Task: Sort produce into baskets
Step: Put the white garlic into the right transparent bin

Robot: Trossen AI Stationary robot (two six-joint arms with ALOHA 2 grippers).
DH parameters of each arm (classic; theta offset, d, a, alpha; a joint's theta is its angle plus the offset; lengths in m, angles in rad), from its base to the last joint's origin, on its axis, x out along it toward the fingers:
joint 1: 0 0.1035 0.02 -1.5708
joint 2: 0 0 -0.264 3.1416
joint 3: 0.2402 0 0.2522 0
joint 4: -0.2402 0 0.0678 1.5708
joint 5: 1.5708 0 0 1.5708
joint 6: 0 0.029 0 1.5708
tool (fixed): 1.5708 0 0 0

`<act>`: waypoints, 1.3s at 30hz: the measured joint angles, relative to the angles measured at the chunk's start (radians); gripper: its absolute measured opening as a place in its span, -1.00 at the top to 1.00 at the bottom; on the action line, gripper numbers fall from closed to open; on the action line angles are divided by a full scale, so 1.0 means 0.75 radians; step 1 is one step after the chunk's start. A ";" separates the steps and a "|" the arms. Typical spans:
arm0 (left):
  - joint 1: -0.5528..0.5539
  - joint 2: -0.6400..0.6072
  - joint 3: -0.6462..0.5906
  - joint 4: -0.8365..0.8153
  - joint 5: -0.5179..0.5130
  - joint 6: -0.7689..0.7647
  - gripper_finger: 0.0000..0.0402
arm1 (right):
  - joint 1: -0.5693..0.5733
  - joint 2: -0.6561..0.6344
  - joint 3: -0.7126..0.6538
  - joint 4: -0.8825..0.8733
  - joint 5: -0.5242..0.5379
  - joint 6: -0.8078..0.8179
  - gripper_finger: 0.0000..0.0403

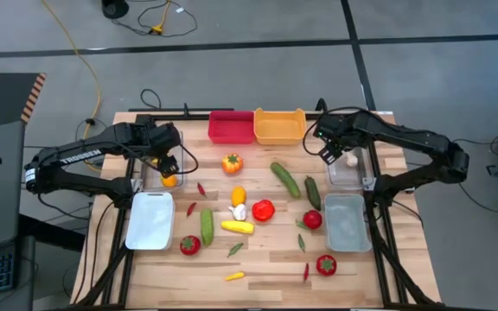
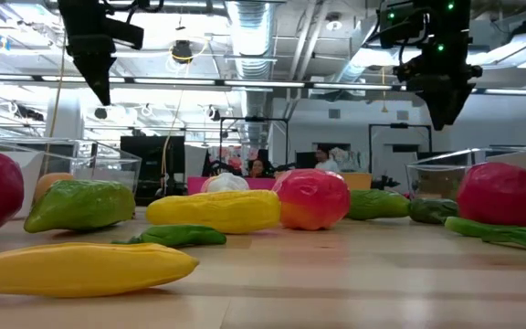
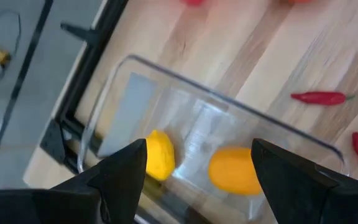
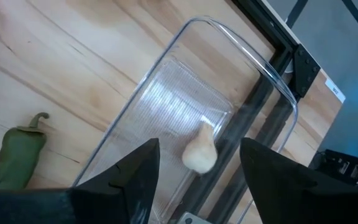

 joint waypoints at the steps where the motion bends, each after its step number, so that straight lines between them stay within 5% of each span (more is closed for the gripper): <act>1: 0.000 0.000 0.000 0.019 0.001 0.017 -0.37 | 0.000 0.000 0.000 0.004 0.000 0.000 -0.24; 9: -0.046 0.000 0.000 0.264 0.032 0.172 -0.37 | 0.022 0.000 0.000 0.005 -0.017 -0.001 -0.24; 19: -0.216 0.021 0.000 0.710 0.390 0.193 -0.37 | 0.103 0.000 0.000 0.010 -0.034 -0.001 -0.24; 39: -0.596 0.504 -0.069 0.862 0.423 0.193 -0.36 | 0.457 0.001 -0.001 0.369 -0.069 0.000 -0.24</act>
